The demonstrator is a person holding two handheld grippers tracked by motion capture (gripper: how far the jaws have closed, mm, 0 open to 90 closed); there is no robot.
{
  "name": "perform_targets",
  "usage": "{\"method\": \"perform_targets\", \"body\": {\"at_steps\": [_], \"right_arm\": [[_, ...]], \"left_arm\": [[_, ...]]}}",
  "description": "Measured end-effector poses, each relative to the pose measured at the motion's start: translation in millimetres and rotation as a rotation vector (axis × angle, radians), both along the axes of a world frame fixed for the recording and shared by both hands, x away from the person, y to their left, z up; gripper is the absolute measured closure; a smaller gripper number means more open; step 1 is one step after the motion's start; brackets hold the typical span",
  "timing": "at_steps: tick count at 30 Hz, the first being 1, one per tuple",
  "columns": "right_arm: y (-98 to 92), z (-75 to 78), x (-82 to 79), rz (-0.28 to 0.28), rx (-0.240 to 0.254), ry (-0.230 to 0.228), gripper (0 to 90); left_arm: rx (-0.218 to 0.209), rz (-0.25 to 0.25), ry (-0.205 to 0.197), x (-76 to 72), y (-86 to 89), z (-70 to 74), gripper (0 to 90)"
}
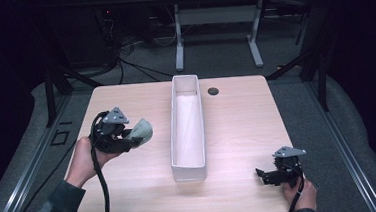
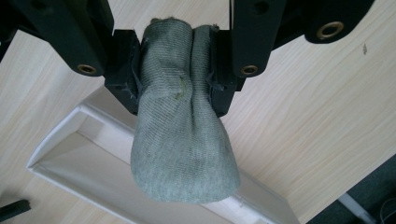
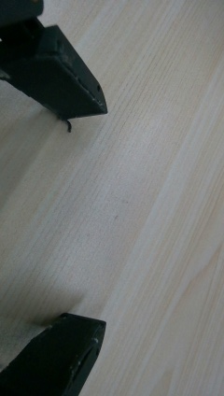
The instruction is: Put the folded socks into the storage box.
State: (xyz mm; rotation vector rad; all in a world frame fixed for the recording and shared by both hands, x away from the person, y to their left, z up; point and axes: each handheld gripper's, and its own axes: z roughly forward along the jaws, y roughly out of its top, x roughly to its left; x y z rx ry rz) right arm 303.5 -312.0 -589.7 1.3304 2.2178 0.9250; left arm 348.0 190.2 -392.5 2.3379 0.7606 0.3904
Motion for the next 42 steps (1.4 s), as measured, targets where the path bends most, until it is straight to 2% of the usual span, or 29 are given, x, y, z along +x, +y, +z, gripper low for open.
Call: {"method": "perform_targets", "body": {"at_steps": [12,25,31,42], "right_arm": [[-0.1,-0.1,0.0,0.001,-0.001,-0.001,0.0],[-0.1,-0.1,0.1,0.001,-0.001,-0.001,0.0],[-0.1,0.0,0.1,0.001,0.000,0.000,0.0],[-0.1,0.0,0.1,0.002,0.000,0.000,0.0]], "left_arm": [[-0.011,-0.067,-0.015,-0.1,-23.3,9.6,62.4],[-0.014,-0.131,-0.017,1.1,-45.8,11.8,62.3],[-0.012,-0.155,-0.013,3.7,-56.6,9.7,62.3],[-0.005,-0.193,0.020,8.7,-74.4,-0.4,62.3]]}}
